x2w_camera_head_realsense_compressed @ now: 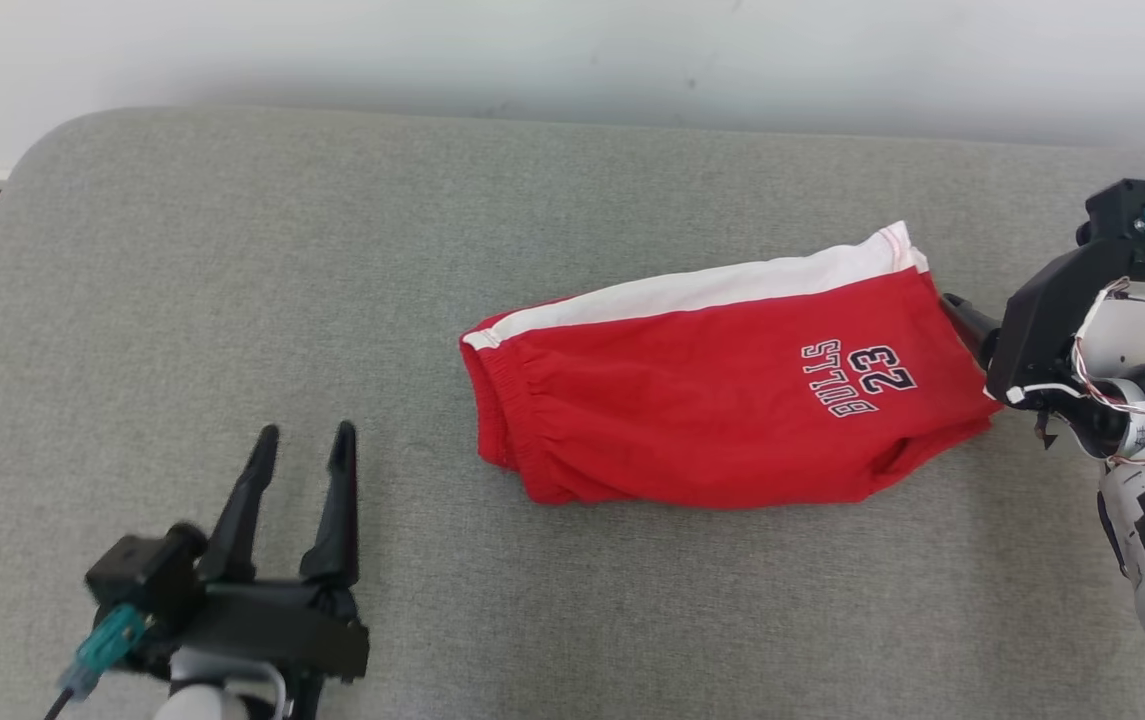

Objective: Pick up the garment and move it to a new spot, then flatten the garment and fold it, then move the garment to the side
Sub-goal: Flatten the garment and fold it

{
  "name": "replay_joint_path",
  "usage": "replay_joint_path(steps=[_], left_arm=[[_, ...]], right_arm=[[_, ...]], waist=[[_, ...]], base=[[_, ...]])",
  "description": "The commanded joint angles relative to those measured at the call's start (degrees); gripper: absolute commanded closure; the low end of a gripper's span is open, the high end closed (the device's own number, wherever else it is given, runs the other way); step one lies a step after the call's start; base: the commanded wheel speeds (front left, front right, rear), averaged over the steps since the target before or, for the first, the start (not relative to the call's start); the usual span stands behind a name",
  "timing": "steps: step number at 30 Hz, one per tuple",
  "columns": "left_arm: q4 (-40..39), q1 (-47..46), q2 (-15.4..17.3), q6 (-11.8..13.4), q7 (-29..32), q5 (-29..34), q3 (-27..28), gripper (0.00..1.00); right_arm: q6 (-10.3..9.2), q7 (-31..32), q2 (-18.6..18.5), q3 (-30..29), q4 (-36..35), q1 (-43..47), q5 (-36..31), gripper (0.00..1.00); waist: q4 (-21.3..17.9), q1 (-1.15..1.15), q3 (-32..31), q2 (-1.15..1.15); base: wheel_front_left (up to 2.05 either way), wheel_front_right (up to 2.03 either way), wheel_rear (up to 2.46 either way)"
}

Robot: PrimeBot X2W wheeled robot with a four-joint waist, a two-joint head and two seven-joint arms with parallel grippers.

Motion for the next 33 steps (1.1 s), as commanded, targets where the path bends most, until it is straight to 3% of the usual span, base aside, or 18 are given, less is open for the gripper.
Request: replay_joint_path(steps=[1,12,23,24,25,26,33], left_arm=[[-1.28,1.91,-0.52,-0.1,-0.04,1.41,1.09,0.0],[-7.88,10.59,-3.64,-1.47,-0.04,8.05,8.48,0.0],[-8.96,11.06,-3.93,-1.1,-0.05,9.13,8.8,0.0],[-9.02,11.08,-3.93,-1.05,-0.05,9.14,8.72,0.0],[-8.92,10.99,-3.93,-1.04,-0.05,9.15,8.65,0.0],[-8.81,10.83,-3.93,-1.16,-0.05,9.32,8.55,0.0],[-8.29,10.36,-3.93,-1.11,-0.06,9.96,7.83,0.0]], right_arm=[[-0.13,-0.5,-0.08,-0.64,0.37,0.84,-0.54,0.0],[-0.13,-3.31,0.97,-6.93,4.59,-0.32,-6.59,0.0],[0.02,-1.86,4.83,-8.49,9.13,1.07,-10.1,0.0],[0.02,-1.69,5.06,-8.29,9.16,1.29,-10.17,0.53],[0.02,-1.4,5.25,-7.92,9.09,1.5,-10.32,0.86],[0.02,-1.01,5.31,-7.47,8.98,1.75,-10.54,1.0],[-0.13,-1.97,2.35,-5.83,5.8,2.65,-10.13,1.0]], waist=[[0.83,0.01,0.55,0.0],[3.97,0.01,3.83,0.0],[4.95,0.01,5.25,0.0],[4.9,0.01,5.23,0.0],[4.81,0.01,5.19,0.0],[4.71,0.01,5.14,0.0],[3.66,0.01,3.88,0.0]], base=[[0.0,0.0,0.0],[0.0,0.0,0.0],[0.0,0.0,0.0],[0.0,0.0,0.0],[0.0,0.0,0.0],[0.0,0.0,0.0],[0.0,0.0,0.0]])
